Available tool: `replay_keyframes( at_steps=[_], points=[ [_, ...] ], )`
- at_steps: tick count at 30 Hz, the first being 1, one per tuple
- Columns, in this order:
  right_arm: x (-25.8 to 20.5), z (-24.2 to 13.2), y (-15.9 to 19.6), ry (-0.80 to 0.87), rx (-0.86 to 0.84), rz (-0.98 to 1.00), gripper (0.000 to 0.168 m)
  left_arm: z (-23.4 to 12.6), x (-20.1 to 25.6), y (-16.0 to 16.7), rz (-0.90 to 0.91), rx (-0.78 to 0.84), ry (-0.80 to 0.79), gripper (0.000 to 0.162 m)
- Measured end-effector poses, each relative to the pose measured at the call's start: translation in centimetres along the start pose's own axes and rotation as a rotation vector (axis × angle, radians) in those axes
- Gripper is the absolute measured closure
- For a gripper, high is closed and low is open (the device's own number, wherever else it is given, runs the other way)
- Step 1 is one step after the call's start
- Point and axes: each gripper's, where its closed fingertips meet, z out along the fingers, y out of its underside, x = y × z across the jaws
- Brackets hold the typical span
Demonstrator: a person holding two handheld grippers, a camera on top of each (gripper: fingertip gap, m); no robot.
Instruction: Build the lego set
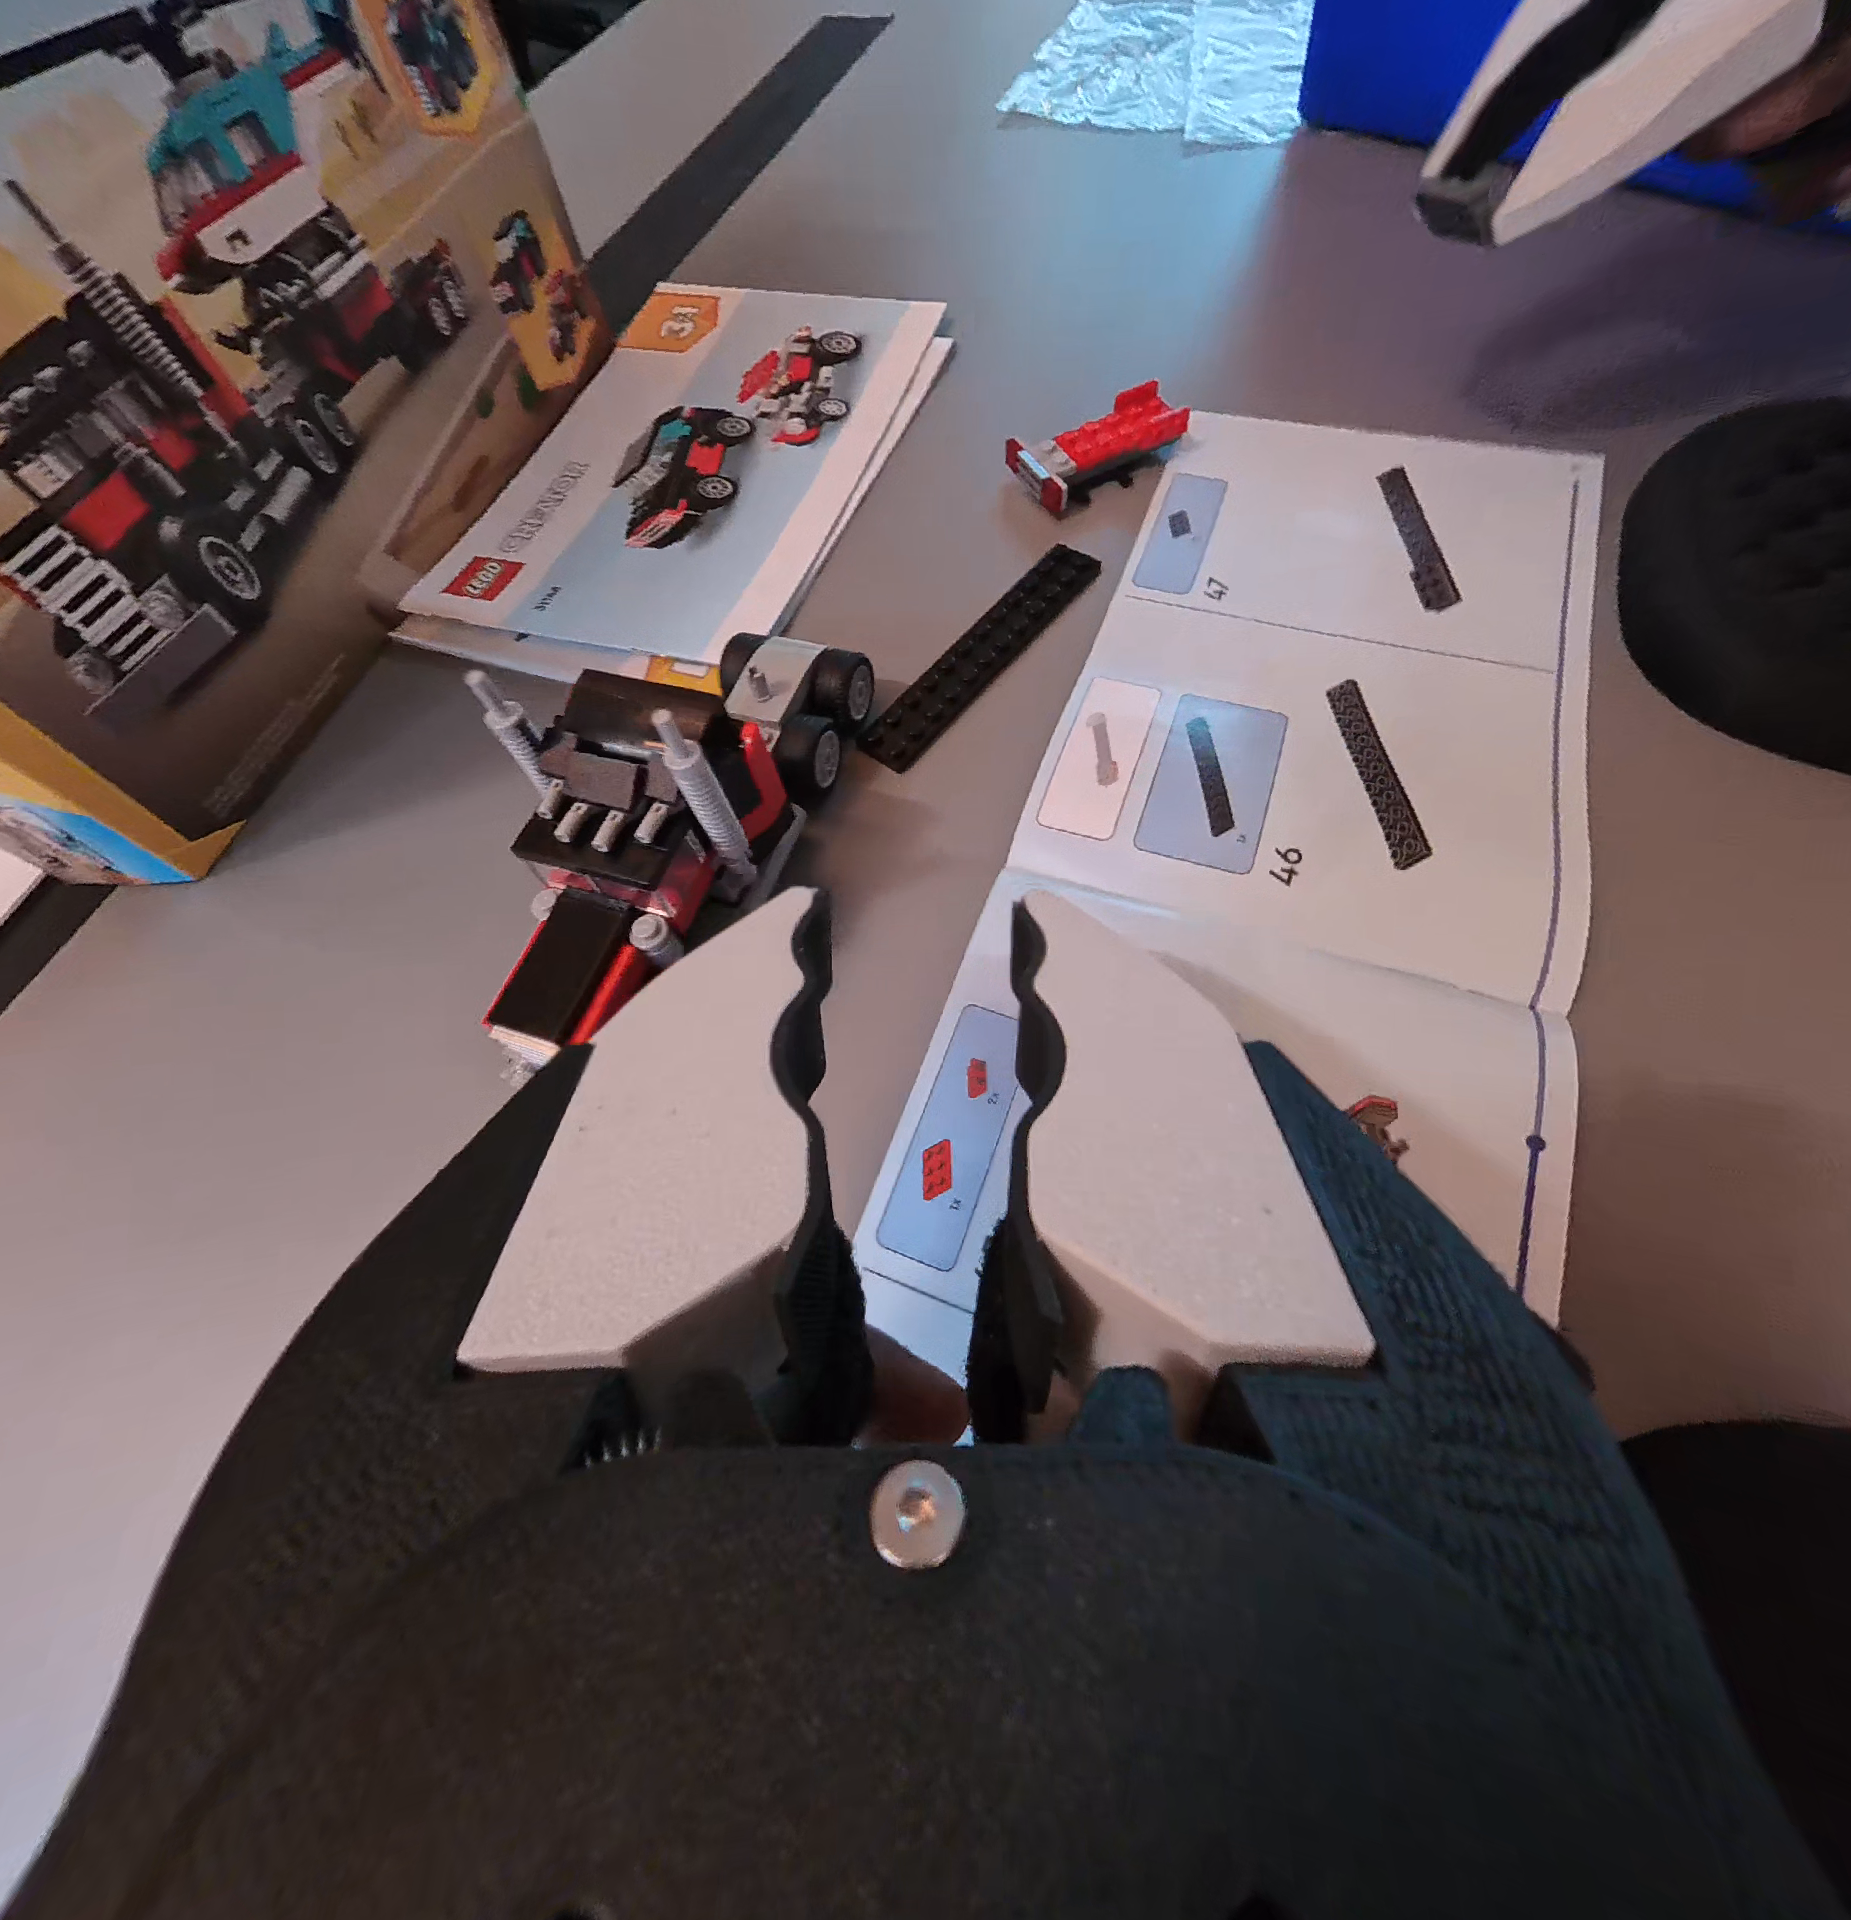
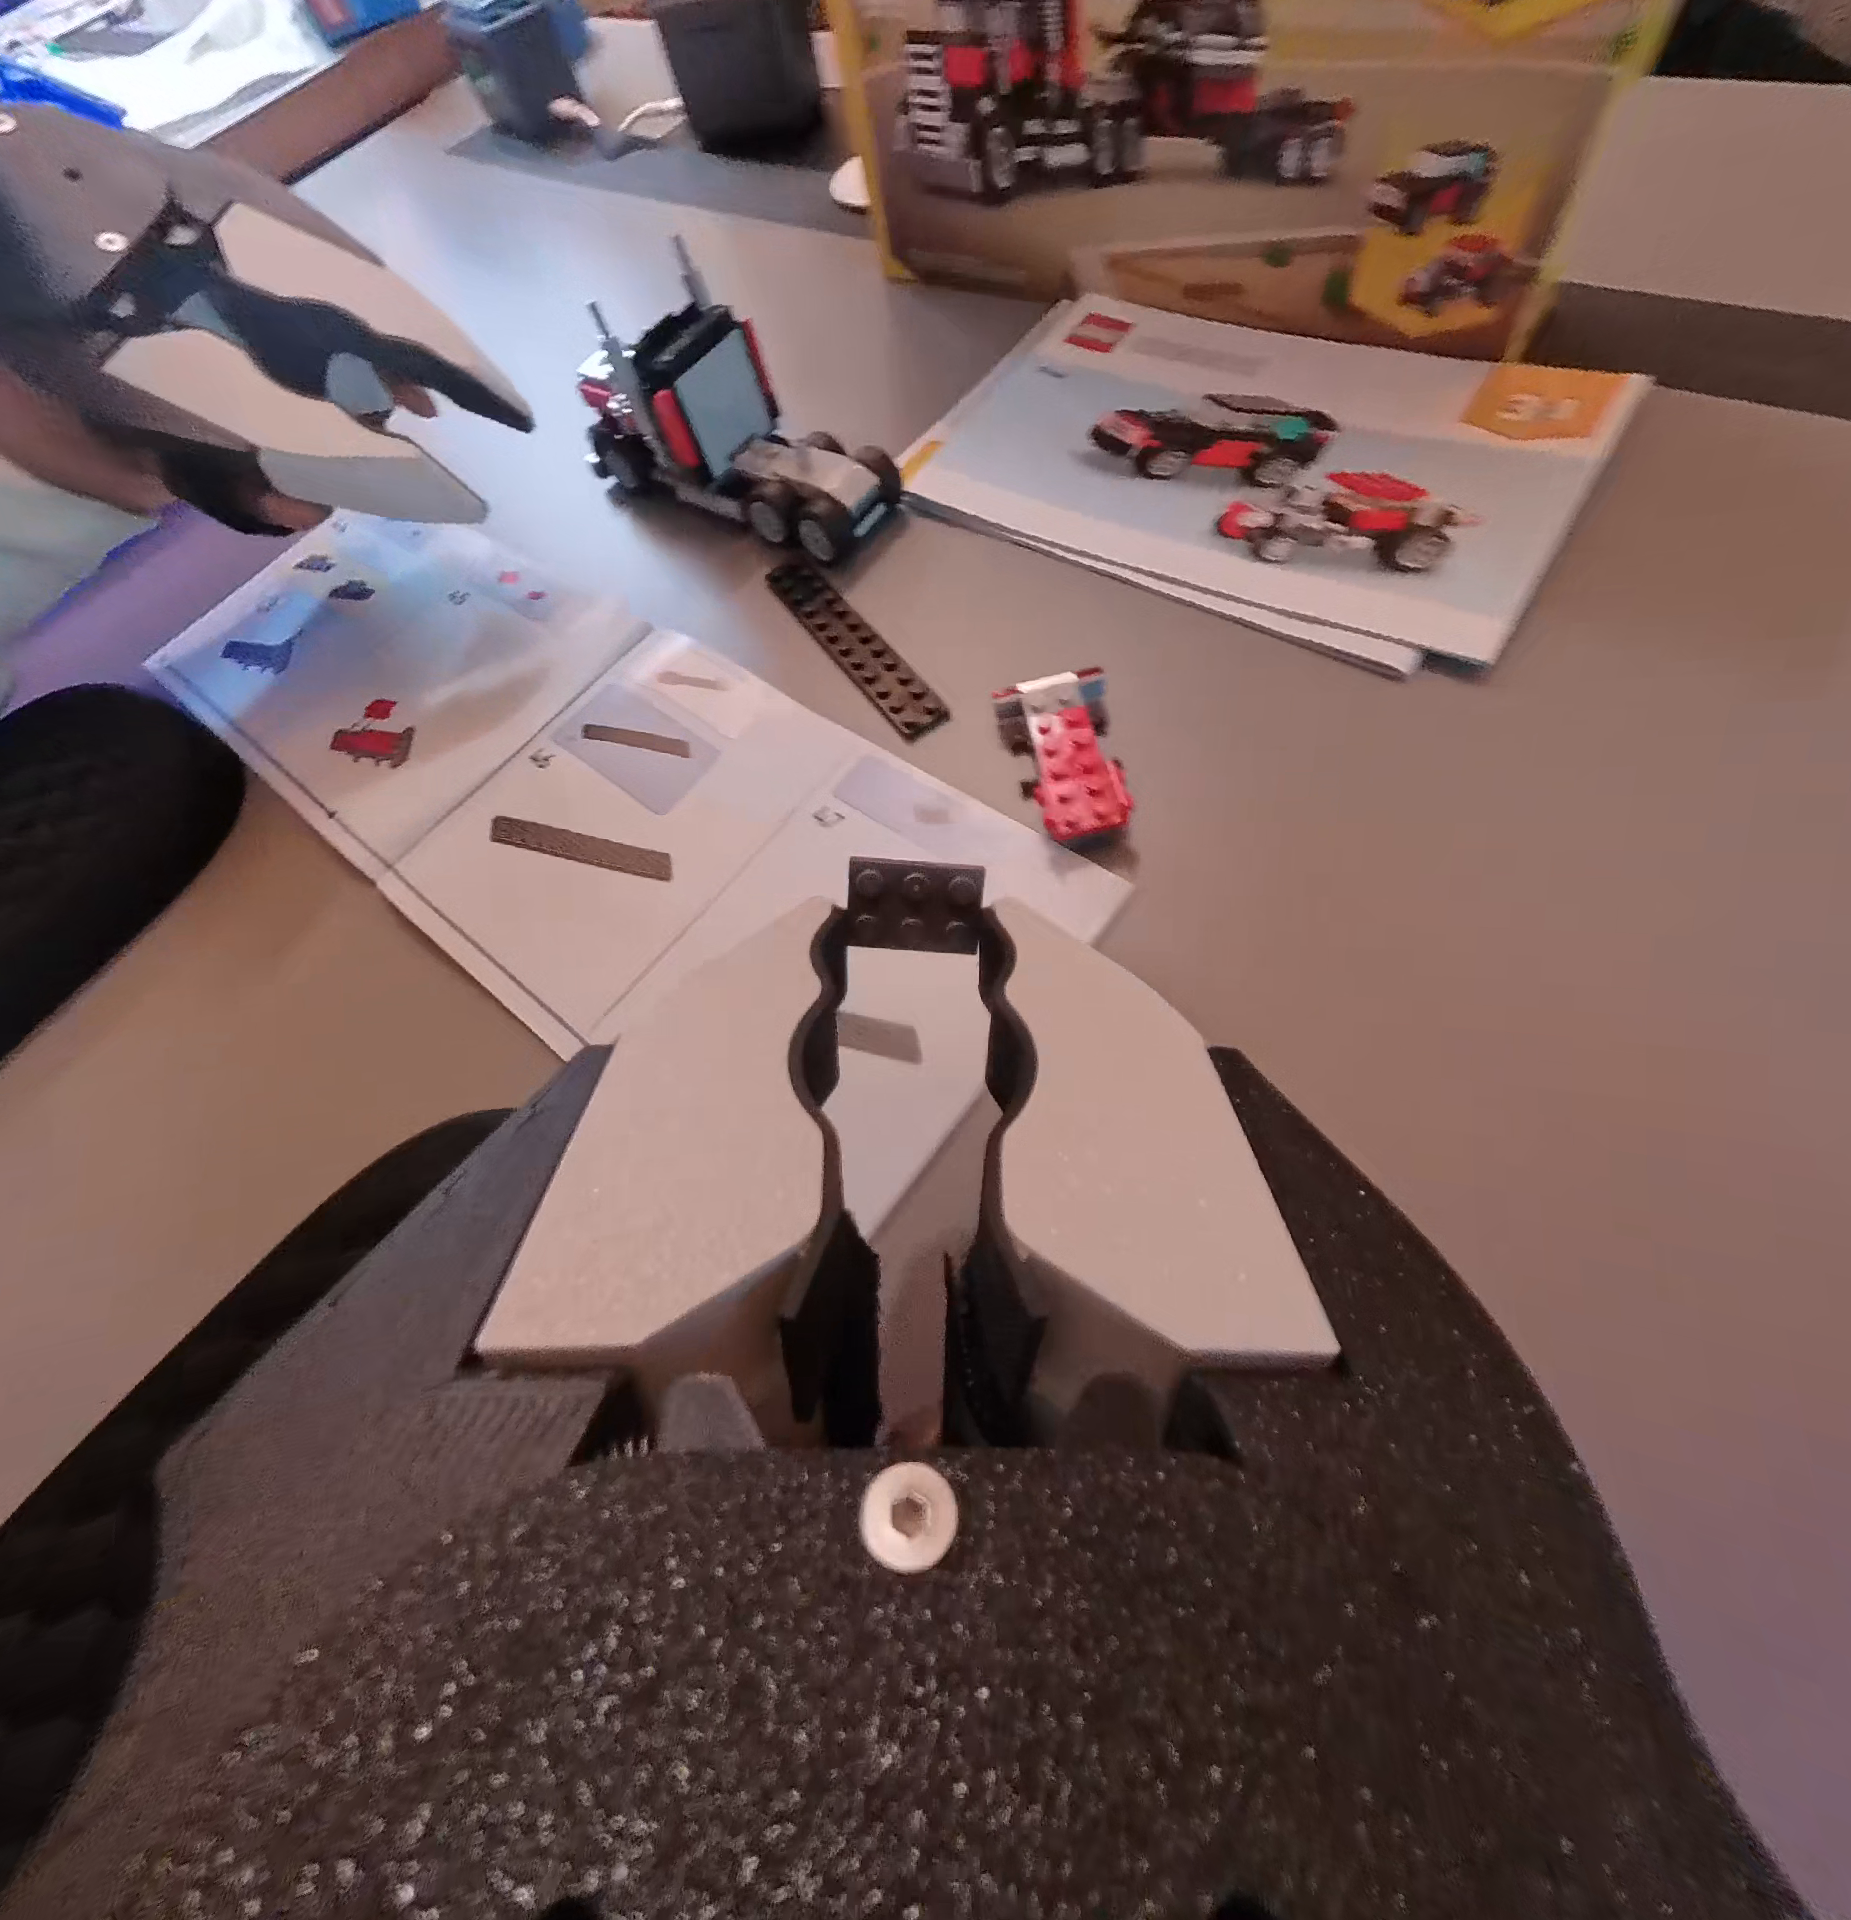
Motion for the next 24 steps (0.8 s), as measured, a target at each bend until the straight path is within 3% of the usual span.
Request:
replay_keyframes(
  at_steps=[8, 13, 17, 21, 24],
  points=[
    [-0.7, 2.1, -3.8, -0.073, 0.078, -0.074, 0.144, 1.0, 0.7, -0.1, 0.094, -0.042, -0.015, 0.129],
    [0.4, 2.7, -2.7, -0.074, 0.106, -0.032, 0.144, 3.7, 3.4, -2.9, 0.188, -0.052, 0.122, 0.127],
    [0.6, 2.6, -1.5, -0.09, 0.113, -0.003, 0.144, 7.7, 2.2, -2.5, 0.332, -0.288, 0.116, 0.122],
    [0.6, 2.4, -1.4, -0.11, 0.122, 0.013, 0.144, 10.5, 1.9, -1.4, 0.364, -0.482, 0.192, 0.125],
    [0.4, 2.4, -1.5, -0.12, 0.115, 0.007, 0.144, 11.6, 2.3, -1.6, 0.309, -0.538, 0.25, 0.13]
  ],
)
